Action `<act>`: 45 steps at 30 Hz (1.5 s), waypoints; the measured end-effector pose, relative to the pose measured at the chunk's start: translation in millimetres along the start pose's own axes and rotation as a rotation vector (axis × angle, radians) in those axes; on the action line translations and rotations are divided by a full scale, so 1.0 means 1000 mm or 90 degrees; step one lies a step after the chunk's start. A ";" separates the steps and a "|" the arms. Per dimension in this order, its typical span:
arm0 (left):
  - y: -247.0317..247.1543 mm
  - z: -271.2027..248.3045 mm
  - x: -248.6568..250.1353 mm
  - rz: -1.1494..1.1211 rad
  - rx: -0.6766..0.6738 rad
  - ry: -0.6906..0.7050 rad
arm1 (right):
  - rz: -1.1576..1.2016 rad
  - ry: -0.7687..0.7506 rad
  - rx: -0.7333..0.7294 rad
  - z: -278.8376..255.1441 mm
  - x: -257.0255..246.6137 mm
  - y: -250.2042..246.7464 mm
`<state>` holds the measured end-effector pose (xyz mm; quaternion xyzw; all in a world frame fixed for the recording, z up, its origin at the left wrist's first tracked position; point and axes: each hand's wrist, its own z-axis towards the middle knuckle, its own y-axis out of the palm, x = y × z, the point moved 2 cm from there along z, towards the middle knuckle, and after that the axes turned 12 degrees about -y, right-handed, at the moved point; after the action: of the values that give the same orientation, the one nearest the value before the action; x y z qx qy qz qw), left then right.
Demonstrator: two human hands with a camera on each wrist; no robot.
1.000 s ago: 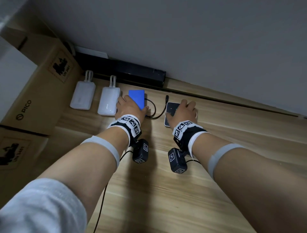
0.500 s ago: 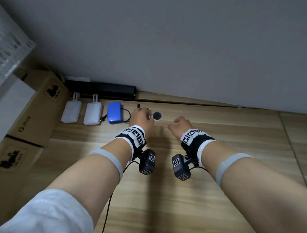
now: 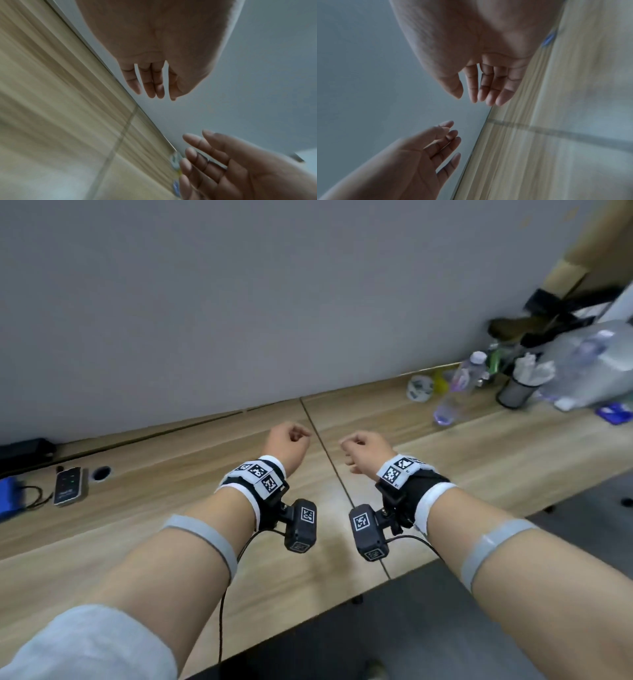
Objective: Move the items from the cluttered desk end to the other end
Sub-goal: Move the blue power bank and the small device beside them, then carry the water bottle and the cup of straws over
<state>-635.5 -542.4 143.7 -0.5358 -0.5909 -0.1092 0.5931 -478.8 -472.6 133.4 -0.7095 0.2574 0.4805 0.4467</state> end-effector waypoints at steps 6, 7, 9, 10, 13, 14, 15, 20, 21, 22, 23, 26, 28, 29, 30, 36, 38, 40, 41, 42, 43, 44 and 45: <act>0.131 -0.048 0.097 0.027 -0.104 0.060 | 0.051 0.062 0.097 -0.038 0.054 -0.167; 0.147 -0.051 0.109 0.034 -0.115 0.072 | 0.064 0.073 0.114 -0.042 0.063 -0.187; 0.174 -0.054 0.128 0.039 -0.131 0.084 | 0.086 0.091 0.141 -0.048 0.076 -0.222; 0.186 -0.053 0.137 0.040 -0.139 0.086 | 0.093 0.097 0.151 -0.050 0.082 -0.237; 0.220 -0.039 0.155 0.045 -0.156 0.082 | 0.091 0.113 0.167 -0.043 0.101 -0.274; 0.231 -0.031 0.159 0.044 -0.159 0.079 | 0.087 0.120 0.165 -0.037 0.108 -0.283; 0.243 -0.022 0.162 0.043 -0.160 0.075 | 0.083 0.125 0.163 -0.028 0.116 -0.293; 0.300 0.038 0.169 0.014 -0.146 0.022 | 0.050 0.157 0.123 0.031 0.156 -0.323; 0.312 0.052 0.169 0.010 -0.146 0.000 | 0.043 0.163 0.116 0.045 0.163 -0.328; 0.323 0.066 0.170 0.010 -0.145 -0.023 | 0.035 0.172 0.112 0.060 0.169 -0.333; 0.334 0.080 0.170 0.010 -0.143 -0.046 | 0.029 0.181 0.105 0.075 0.176 -0.338; 0.356 0.116 0.171 0.006 -0.122 -0.111 | 0.002 0.193 0.074 0.113 0.192 -0.353; 0.365 0.134 0.173 -0.012 -0.117 -0.145 | -0.026 0.195 0.070 0.137 0.200 -0.365; 0.367 0.141 0.175 -0.013 -0.123 -0.160 | -0.033 0.204 0.065 0.148 0.205 -0.370; 0.369 0.147 0.177 -0.005 -0.128 -0.168 | -0.038 0.209 0.059 0.159 0.207 -0.375; 0.394 0.177 0.190 -0.018 -0.138 -0.097 | -0.161 0.209 0.045 0.220 0.231 -0.403; 0.406 0.183 0.200 -0.059 -0.146 -0.104 | -0.186 0.218 0.089 0.232 0.239 -0.418; 0.419 0.189 0.210 -0.070 -0.126 -0.115 | -0.180 0.237 0.151 0.244 0.251 -0.440; 0.425 0.191 0.213 -0.071 -0.108 -0.123 | -0.175 0.245 0.177 0.252 0.259 -0.450; 0.430 0.194 0.215 -0.068 -0.091 -0.133 | -0.173 0.247 0.199 0.259 0.267 -0.461; 0.435 0.197 0.215 -0.063 -0.077 -0.138 | -0.170 0.246 0.213 0.268 0.276 -0.472; 0.441 0.199 0.215 -0.061 -0.066 -0.142 | -0.168 0.239 0.216 0.275 0.286 -0.480; 0.446 0.201 0.215 -0.065 -0.059 -0.144 | -0.159 0.232 0.212 0.282 0.295 -0.487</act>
<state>-352.4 -101.5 38.5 -0.5408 -0.6746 -0.1051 0.4913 -100.2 22.9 13.4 -0.7272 0.3191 0.2374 0.5594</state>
